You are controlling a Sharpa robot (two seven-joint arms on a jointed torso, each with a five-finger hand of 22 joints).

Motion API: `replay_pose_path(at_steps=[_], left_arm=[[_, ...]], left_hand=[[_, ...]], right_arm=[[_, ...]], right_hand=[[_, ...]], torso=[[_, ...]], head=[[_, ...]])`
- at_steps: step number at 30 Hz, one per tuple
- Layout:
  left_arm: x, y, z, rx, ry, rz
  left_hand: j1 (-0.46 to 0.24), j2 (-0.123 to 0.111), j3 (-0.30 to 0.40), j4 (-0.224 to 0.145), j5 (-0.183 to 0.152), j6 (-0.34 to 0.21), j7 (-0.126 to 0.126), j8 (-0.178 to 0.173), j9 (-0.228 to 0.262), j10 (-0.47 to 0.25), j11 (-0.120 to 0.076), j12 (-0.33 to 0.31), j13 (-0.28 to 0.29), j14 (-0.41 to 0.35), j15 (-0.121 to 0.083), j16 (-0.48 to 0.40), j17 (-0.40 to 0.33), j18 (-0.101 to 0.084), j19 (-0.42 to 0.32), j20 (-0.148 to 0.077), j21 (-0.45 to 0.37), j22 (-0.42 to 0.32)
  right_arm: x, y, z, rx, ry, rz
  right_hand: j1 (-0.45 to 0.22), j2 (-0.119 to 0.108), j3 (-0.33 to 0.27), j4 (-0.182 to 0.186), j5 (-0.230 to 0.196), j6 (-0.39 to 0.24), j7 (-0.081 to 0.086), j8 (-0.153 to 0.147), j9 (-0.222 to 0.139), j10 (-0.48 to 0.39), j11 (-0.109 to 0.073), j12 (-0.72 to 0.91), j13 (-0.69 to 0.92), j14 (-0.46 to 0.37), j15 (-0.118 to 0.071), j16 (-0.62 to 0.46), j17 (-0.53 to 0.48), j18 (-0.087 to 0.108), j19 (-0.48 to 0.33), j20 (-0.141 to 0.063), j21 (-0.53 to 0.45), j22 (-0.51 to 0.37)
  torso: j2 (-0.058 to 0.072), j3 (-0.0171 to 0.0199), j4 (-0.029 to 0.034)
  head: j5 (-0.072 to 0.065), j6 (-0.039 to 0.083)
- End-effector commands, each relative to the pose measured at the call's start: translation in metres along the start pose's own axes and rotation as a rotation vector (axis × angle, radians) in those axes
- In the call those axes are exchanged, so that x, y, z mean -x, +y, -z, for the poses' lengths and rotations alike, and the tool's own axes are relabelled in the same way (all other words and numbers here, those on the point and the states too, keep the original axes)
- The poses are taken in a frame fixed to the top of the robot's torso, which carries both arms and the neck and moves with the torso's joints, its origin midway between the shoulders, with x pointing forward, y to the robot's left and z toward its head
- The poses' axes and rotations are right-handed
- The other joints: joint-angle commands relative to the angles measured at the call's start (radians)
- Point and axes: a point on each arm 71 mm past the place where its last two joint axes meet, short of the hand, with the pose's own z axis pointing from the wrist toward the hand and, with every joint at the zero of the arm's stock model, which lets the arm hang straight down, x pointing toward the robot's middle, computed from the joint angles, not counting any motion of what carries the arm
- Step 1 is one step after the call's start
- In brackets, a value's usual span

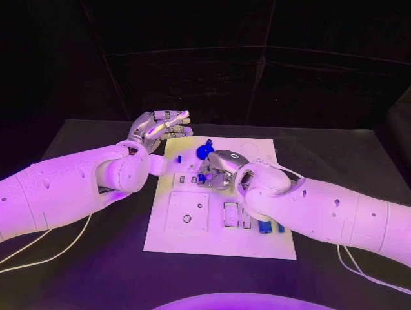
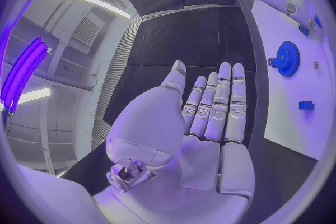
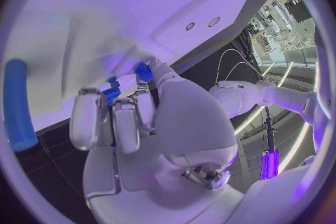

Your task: Assemble the parts on the task board

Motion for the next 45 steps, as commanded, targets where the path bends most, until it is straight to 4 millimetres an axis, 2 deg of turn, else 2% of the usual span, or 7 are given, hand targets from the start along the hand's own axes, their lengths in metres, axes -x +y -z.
replay_pose_path(at_steps=[1, 13, 29, 33, 35, 38, 45], left_arm=[[-0.001, -0.002, -0.001, -0.015, 0.012, 0.001], [0.0, -0.001, 0.0, -0.002, 0.017, 0.003], [-0.002, 0.016, 0.013, 0.157, 0.159, -0.033], [-0.009, 0.026, 0.017, 0.22, 0.23, -0.056], [-0.014, 0.031, 0.019, 0.255, 0.273, -0.063], [-0.021, 0.035, 0.02, 0.292, 0.321, -0.06], [-0.037, 0.042, 0.024, 0.361, 0.409, -0.02]], left_hand=[[0.001, 0.007, 0.0, -0.006, 0.005, -0.005, 0.002, -0.005, 0.0, -0.001, -0.002, -0.005, -0.001, -0.003, 0.002, -0.004, 0.002, 0.013, 0.008, 0.0, -0.005, -0.001], [-0.005, 0.01, 0.001, -0.005, 0.005, 0.006, -0.001, 0.0, 0.002, 0.013, -0.006, 0.002, 0.002, 0.006, -0.002, -0.001, 0.006, 0.014, 0.014, -0.002, -0.006, 0.0], [-0.176, 0.07, -0.053, 0.128, 0.01, 0.136, -0.067, 0.038, 0.009, 0.282, -0.094, 0.14, 0.096, 0.261, -0.105, 0.269, 0.199, 0.013, 0.263, -0.106, 0.12, 0.066], [-0.205, 0.074, -0.081, 0.156, 0.009, 0.141, -0.084, 0.037, 0.01, 0.336, -0.117, 0.231, 0.171, 0.279, -0.128, 0.452, 0.325, 0.013, 0.318, -0.131, 0.183, 0.107], [-0.213, 0.079, -0.119, 0.177, 0.011, 0.148, -0.1, 0.036, 0.012, 0.319, -0.13, 0.375, 0.304, 0.272, -0.141, 0.839, 0.671, -0.003, 0.335, -0.153, 0.291, 0.189], [-0.22, 0.091, -0.146, 0.196, 0.011, 0.155, -0.106, 0.036, 0.013, 0.306, -0.143, 0.518, 0.427, 0.357, -0.151, 1.137, 0.983, -0.006, 0.379, -0.172, 0.497, 0.367], [-0.231, 0.101, -0.177, 0.214, 0.012, 0.153, -0.105, 0.028, 0.013, 0.346, -0.147, 0.812, 0.724, 0.465, -0.161, 1.344, 1.262, -0.065, 0.429, -0.177, 0.947, 0.871]], right_arm=[[0.002, 0.003, 0.001, 0.031, -0.046, -0.024], [0.013, 0.009, 0.01, 0.131, -0.164, -0.122], [0.039, 0.0, 0.059, 0.294, -0.269, -0.313], [0.043, 0.0, 0.069, 0.309, -0.287, -0.324], [0.046, 0.0, 0.073, 0.317, -0.299, -0.328], [0.048, 0.002, 0.077, 0.327, -0.312, -0.331], [0.051, 0.005, 0.081, 0.345, -0.34, -0.334]], right_hand=[[-0.003, -0.002, 0.003, 0.003, -0.003, 0.001, 0.007, -0.006, 0.001, -0.004, 0.001, 0.0, 0.034, 0.084, -0.005, -0.004, 0.171, -0.008, 0.001, -0.001, -0.001, 0.0], [-0.001, -0.003, 0.006, 0.001, -0.003, 0.0, 0.007, -0.007, 0.001, -0.005, 0.001, -0.002, 0.032, 0.084, -0.005, -0.003, 0.172, -0.008, 0.001, -0.001, 0.0, 0.001], [0.005, -0.004, 0.013, -0.005, 0.003, -0.003, 0.009, -0.012, 0.0, 0.0, 0.003, 0.006, 0.04, 0.085, -0.003, -0.002, 0.175, -0.01, 0.004, 0.0, 0.002, 0.008], [0.005, -0.005, 0.014, -0.006, 0.004, -0.002, 0.009, -0.012, 0.001, 0.001, 0.003, 0.007, 0.041, 0.085, -0.003, -0.001, 0.176, -0.01, 0.005, 0.0, 0.003, 0.01], [0.005, -0.005, 0.014, -0.006, 0.004, -0.002, 0.009, -0.012, 0.001, 0.001, 0.003, 0.007, 0.041, 0.085, -0.003, -0.001, 0.176, -0.01, 0.005, 0.0, 0.003, 0.01], [0.006, -0.005, 0.014, -0.006, 0.005, -0.001, 0.009, -0.012, 0.001, 0.001, 0.003, 0.008, 0.043, 0.085, -0.003, 0.0, 0.177, -0.01, 0.005, 0.0, 0.003, 0.01], [0.008, -0.006, 0.016, -0.008, 0.005, 0.001, 0.008, -0.012, 0.001, 0.003, 0.003, 0.012, 0.045, 0.086, -0.003, 0.001, 0.179, -0.011, 0.006, 0.0, 0.004, 0.013]], torso=[[0.0, -0.0005, 0.0005], [0.0, 0.0, 0.0003], [-0.002, 0.0022, -0.003], [-0.003, 0.0028, -0.0035], [-0.002, 0.002, -0.0024], [-0.003, 0.0036, -0.0024], [-0.002, 0.0029, -0.0018]], head=[[0.0, 0.002], [0.003, 0.007], [0.012, 0.028], [0.009, 0.03], [0.007, 0.031], [0.008, 0.033], [0.005, 0.033]])
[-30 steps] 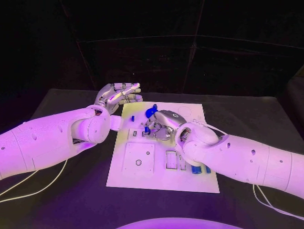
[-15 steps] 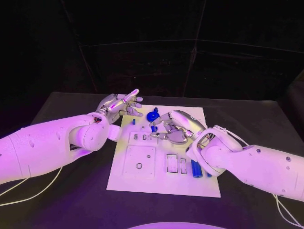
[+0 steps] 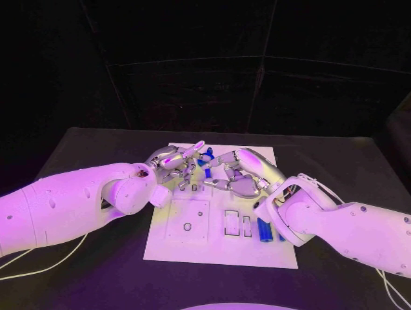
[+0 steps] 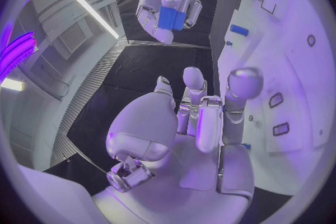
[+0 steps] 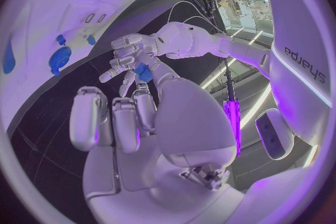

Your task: Assemble the parts on the task board

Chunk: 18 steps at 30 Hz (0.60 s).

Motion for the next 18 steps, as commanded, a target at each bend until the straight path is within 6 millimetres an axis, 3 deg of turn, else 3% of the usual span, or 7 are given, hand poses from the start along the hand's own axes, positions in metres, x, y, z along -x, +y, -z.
replay_pose_path(at_steps=[1, 6, 13, 18], left_arm=[[-0.012, 0.005, -0.001, 0.072, 0.118, 0.013], [-0.019, 0.007, -0.001, 0.092, 0.177, 0.038], [-0.029, 0.007, 0.0, 0.085, 0.253, 0.088], [-0.03, 0.007, 0.001, 0.082, 0.261, 0.108]], left_hand=[[-0.009, 0.008, -0.012, 0.005, 0.002, 0.0, -0.004, -0.004, 0.0, 0.029, -0.005, 0.101, 0.107, 0.076, 0.0, 0.045, 0.18, -0.024, 0.017, 0.0, 0.106, 0.122], [-0.026, 0.013, -0.032, 0.022, -0.002, 0.008, -0.01, -0.008, 0.001, 0.07, -0.004, 0.241, 0.263, 0.109, -0.002, 0.089, 0.263, -0.043, 0.036, 0.002, 0.245, 0.289], [-0.047, 0.023, -0.05, 0.043, -0.003, 0.02, -0.012, -0.01, 0.002, 0.11, -0.009, 0.34, 0.377, 0.109, -0.006, 0.089, 0.263, -0.057, 0.051, 0.004, 0.322, 0.386], [-0.062, 0.03, -0.062, 0.048, -0.004, 0.026, -0.015, -0.012, 0.002, 0.118, -0.011, 0.361, 0.401, 0.109, -0.008, 0.089, 0.263, -0.061, 0.054, 0.003, 0.342, 0.411]], right_arm=[[0.004, 0.004, 0.0, 0.035, -0.055, -0.006], [0.006, 0.003, -0.001, 0.037, -0.078, 0.003], [0.006, 0.001, -0.004, 0.037, -0.089, 0.008], [0.006, 0.0, -0.004, 0.034, -0.088, 0.01]], right_hand=[[0.008, -0.006, 0.004, -0.002, 0.007, 0.003, 0.003, -0.004, 0.002, 0.003, 0.003, 0.004, 0.046, 0.086, -0.003, 0.001, 0.178, -0.01, 0.006, 0.0, 0.004, 0.001], [0.009, -0.005, 0.006, -0.003, 0.008, 0.005, 0.002, -0.004, 0.002, 0.004, 0.002, 0.005, 0.047, 0.086, -0.003, 0.002, 0.18, -0.011, 0.007, 0.0, 0.005, 0.002], [0.01, -0.006, 0.007, -0.004, 0.008, 0.006, 0.002, -0.004, 0.002, 0.004, 0.002, 0.005, 0.047, 0.086, -0.004, 0.002, 0.181, -0.011, 0.007, 0.0, 0.005, 0.002], [0.01, -0.006, 0.007, -0.004, 0.008, 0.006, 0.002, -0.004, 0.002, 0.004, 0.002, 0.005, 0.047, 0.086, -0.004, 0.002, 0.181, -0.011, 0.007, 0.0, 0.005, 0.002]], torso=[[0.001, -0.0011, 0.001], [0.001, -0.0021, 0.0005], [0.001, -0.0018, 0.0035], [0.001, -0.0022, 0.0018]], head=[[-0.001, -0.001], [-0.001, -0.004], [-0.002, -0.008], [-0.004, -0.01]])
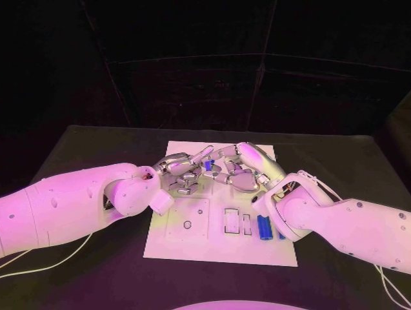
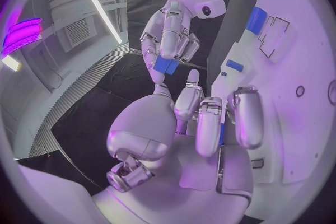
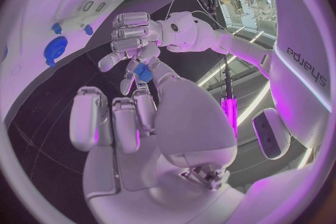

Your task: Assemble the parts on the task board

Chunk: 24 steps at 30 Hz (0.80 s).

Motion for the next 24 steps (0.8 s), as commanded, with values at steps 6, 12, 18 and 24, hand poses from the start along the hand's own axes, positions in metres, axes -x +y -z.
replay_pose_path(at_steps=[6, 12, 18, 24], left_arm=[[-0.0034, -0.001, 0.0007, -0.016, 0.041, 0.066], [-0.0031, -0.0013, 0.0008, -0.021, 0.039, 0.084], [-0.0033, -0.0009, 0.0012, -0.016, 0.041, 0.103], [-0.0049, -0.0008, 0.0012, -0.013, 0.059, 0.114]], left_hand=[[-0.042, 0.019, -0.022, 0.002, -0.004, 0.019, -0.001, -0.002, 0.003, 0.011, -0.003, 0.014, 0.017, 0.105, -0.006, 0.003, 0.263, -0.015, 0.006, 0.001, 0.018, 0.019], [-0.066, 0.038, -0.033, 0.002, -0.004, 0.03, -0.004, 0.001, 0.008, 0.012, -0.006, 0.019, 0.024, 0.105, -0.008, 0.003, 0.263, -0.016, 0.006, -0.001, 0.027, 0.031], [-0.086, 0.053, -0.038, 0.003, -0.003, 0.052, -0.012, 0.011, 0.018, 0.016, -0.012, 0.026, 0.034, 0.105, -0.013, 0.003, 0.263, -0.017, 0.006, -0.004, 0.034, 0.04], [-0.092, 0.056, -0.03, 0.002, -0.003, 0.067, -0.018, 0.019, 0.027, 0.022, -0.018, 0.034, 0.044, 0.105, -0.017, 0.003, 0.263, -0.019, 0.01, -0.007, 0.043, 0.053]], right_arm=[[0.0022, -0.0007, -0.0011, 0.009, -0.019, 0.009], [0.0019, -0.0014, -0.0011, 0.007, -0.013, 0.012], [0.0023, -0.0026, -0.0006, 0.002, -0.009, 0.014], [0.0029, -0.0046, -0.0004, -0.003, -0.009, 0.017]], right_hand=[[0.007, -0.002, 0.005, -0.002, 0.004, 0.007, 0.002, -0.001, 0.002, 0.004, 0.002, 0.005, 0.048, 0.086, -0.004, 0.002, 0.181, -0.011, 0.007, 0.0, 0.005, 0.001], [0.008, -0.002, 0.006, -0.003, 0.004, 0.009, 0.001, -0.001, 0.002, 0.004, 0.002, 0.005, 0.048, 0.086, -0.004, 0.002, 0.181, -0.011, 0.007, 0.0, 0.005, 0.001], [0.008, -0.002, 0.006, -0.003, 0.004, 0.009, 0.001, -0.001, 0.002, 0.004, 0.002, 0.005, 0.048, 0.086, -0.004, 0.002, 0.181, -0.011, 0.007, 0.0, 0.005, 0.001], [0.008, -0.002, 0.006, -0.003, 0.004, 0.009, 0.001, -0.001, 0.002, 0.004, 0.002, 0.005, 0.048, 0.086, -0.004, 0.002, 0.181, -0.011, 0.007, 0.0, 0.005, 0.001]], torso=[[0.0, 0.0003, -0.0016], [0.0, 0.001, -0.001], [0.0, 0.0007, -0.0008], [0.0, 0.0007, -0.0014]], head=[[-0.001, -0.002], [-0.002, -0.003], [-0.005, -0.007], [-0.005, -0.008]])
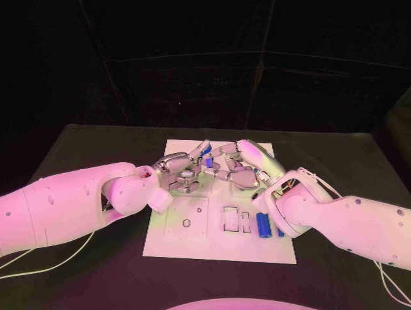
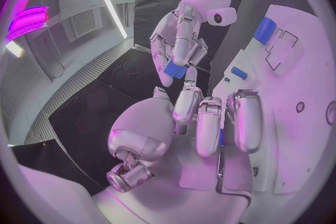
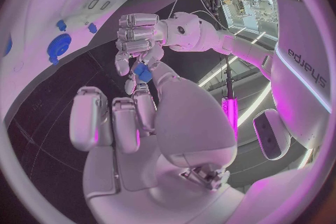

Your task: Assemble the parts on the task board

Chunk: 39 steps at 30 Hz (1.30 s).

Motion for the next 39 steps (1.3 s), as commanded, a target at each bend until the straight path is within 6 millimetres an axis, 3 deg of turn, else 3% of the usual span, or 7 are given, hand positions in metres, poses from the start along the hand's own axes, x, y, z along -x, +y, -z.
replay_pose_path(at_steps=[1, 39], left_arm=[[-0.003, -0.0012, -0.0001, -0.007, 0.033, 0.028], [0.0025, -0.0018, 0.0052, -0.012, 0.031, 0.031]], left_hand=[[-0.011, 0.001, 0.004, -0.003, -0.003, 0.009, -0.003, 0.004, 0.003, 0.005, -0.001, 0.005, 0.002, 0.104, -0.009, 0.003, 0.263, -0.02, 0.007, -0.004, 0.006, 0.015], [0.009, 0.0, 0.039, -0.011, -0.003, 0.019, -0.01, 0.009, 0.019, 0.014, -0.008, 0.013, 0.014, 0.104, -0.016, 0.003, 0.263, -0.024, 0.014, -0.011, 0.021, 0.036]], right_arm=[[0.0013, 0.0, -0.0006, 0.005, -0.004, 0.006], [0.0026, -0.0011, 0.0019, 0.002, 0.011, 0.024]], right_hand=[[0.008, -0.002, 0.004, -0.001, 0.005, 0.01, 0.001, 0.002, 0.001, 0.004, 0.002, 0.005, 0.047, 0.086, -0.004, 0.002, 0.181, -0.011, 0.007, 0.0, 0.006, 0.002], [0.008, -0.001, 0.009, -0.003, 0.004, 0.022, -0.001, 0.004, 0.003, 0.004, 0.0, 0.005, 0.048, 0.086, -0.005, 0.003, 0.183, -0.011, 0.008, -0.001, 0.006, 0.003]], torso=[[0.0, -0.0002, -0.0002], [0.0, 0.0002, -0.0009]], head=[[0.0, 0.0], [-0.002, -0.014]])
